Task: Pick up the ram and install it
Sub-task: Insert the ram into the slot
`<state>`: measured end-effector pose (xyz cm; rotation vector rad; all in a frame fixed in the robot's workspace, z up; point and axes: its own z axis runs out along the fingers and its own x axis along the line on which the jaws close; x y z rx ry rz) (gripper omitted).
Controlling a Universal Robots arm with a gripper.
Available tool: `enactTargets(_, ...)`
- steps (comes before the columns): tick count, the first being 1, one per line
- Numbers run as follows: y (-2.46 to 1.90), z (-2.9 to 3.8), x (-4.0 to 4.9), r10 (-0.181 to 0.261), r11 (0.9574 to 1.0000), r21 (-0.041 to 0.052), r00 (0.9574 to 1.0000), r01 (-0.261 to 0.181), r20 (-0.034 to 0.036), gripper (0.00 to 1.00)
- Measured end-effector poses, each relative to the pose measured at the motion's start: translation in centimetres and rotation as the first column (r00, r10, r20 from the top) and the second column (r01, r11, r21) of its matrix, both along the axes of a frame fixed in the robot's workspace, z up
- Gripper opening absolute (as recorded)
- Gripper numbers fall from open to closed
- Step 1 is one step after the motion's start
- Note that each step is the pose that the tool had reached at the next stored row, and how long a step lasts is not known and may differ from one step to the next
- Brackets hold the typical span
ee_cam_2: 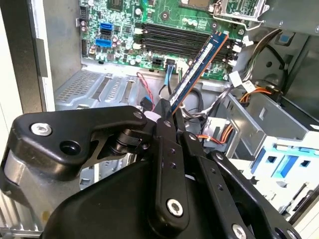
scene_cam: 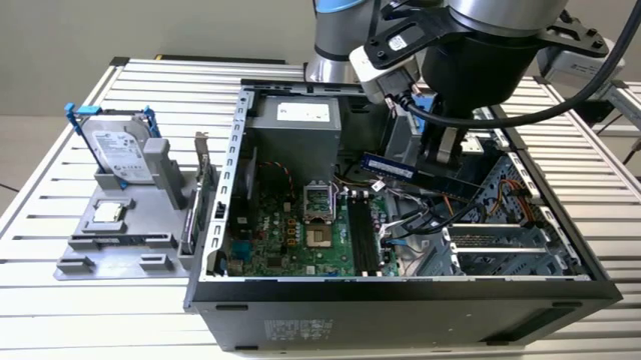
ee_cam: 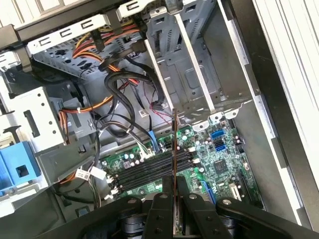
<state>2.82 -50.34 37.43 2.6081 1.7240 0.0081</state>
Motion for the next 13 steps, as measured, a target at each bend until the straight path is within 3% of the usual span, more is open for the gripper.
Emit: enactTargets(13,0.00,0.05,-0.01,-0.039,0.9992,0.0001,0.9992,0.039,0.0000,0.00)
